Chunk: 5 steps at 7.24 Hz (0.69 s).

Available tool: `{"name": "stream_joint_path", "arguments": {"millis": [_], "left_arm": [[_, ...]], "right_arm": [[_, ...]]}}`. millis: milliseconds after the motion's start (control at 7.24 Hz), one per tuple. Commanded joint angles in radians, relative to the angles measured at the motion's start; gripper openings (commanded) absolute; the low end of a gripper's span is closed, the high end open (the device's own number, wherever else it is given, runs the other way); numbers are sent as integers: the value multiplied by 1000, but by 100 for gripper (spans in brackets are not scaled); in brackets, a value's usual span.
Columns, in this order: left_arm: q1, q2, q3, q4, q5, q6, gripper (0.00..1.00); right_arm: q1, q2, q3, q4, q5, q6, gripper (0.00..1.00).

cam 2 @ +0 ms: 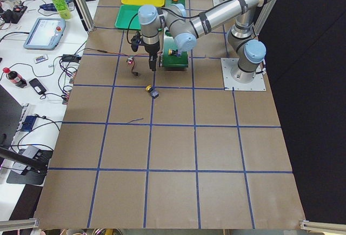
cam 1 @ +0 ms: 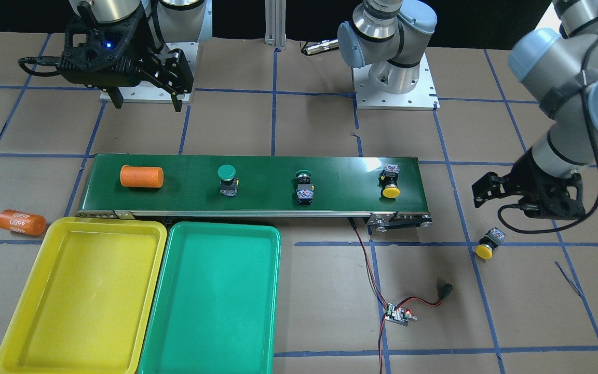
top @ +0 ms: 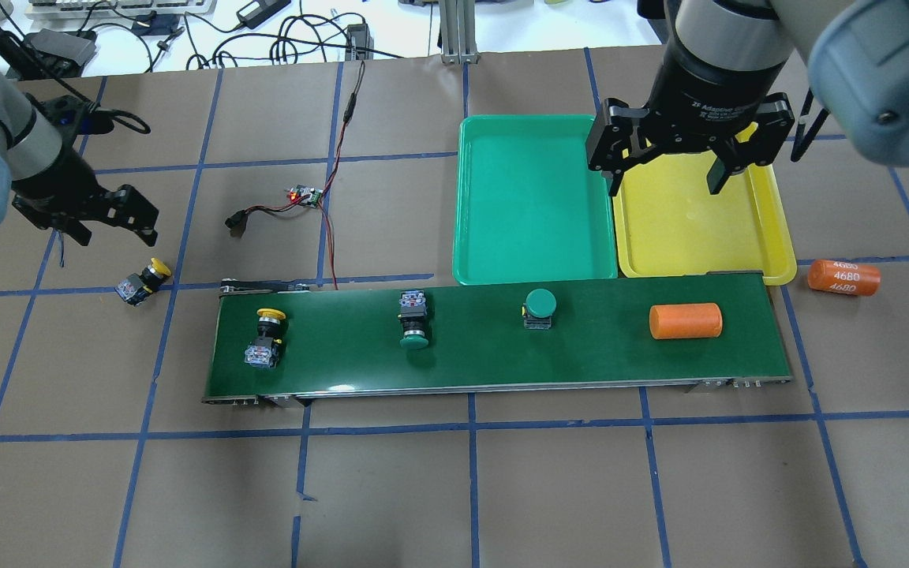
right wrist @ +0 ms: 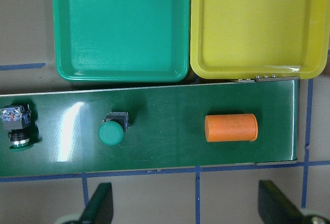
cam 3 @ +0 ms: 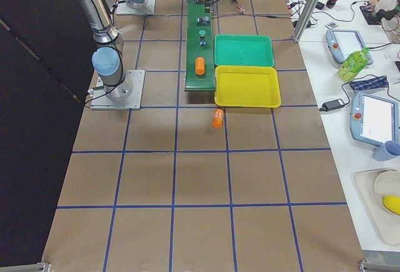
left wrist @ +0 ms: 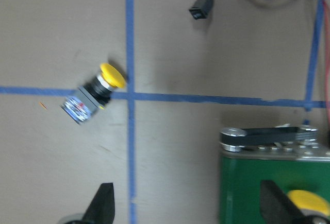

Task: Sort buttons by color to trays
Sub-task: 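Return the left gripper to the pile and grasp the second yellow button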

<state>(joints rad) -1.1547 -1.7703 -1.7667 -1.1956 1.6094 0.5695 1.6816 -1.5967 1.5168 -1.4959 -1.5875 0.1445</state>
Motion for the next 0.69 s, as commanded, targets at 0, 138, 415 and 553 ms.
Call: {"name": "stream_joint_path", "arguments": {"millis": [0, 138, 415, 553], "left_arm": [[84, -84, -8, 64, 3, 348, 100], [99, -121, -13, 67, -29, 465, 100], [105, -176, -33, 97, -42, 512, 100], [104, -196, -60, 135, -42, 523, 100]], "right_arm": [[-6, 20, 11, -1, 3, -3, 100], [-6, 79, 41, 5, -3, 9, 100], [-3, 167, 142, -89, 12, 9, 100], [0, 175, 208, -184, 15, 9, 100]]}}
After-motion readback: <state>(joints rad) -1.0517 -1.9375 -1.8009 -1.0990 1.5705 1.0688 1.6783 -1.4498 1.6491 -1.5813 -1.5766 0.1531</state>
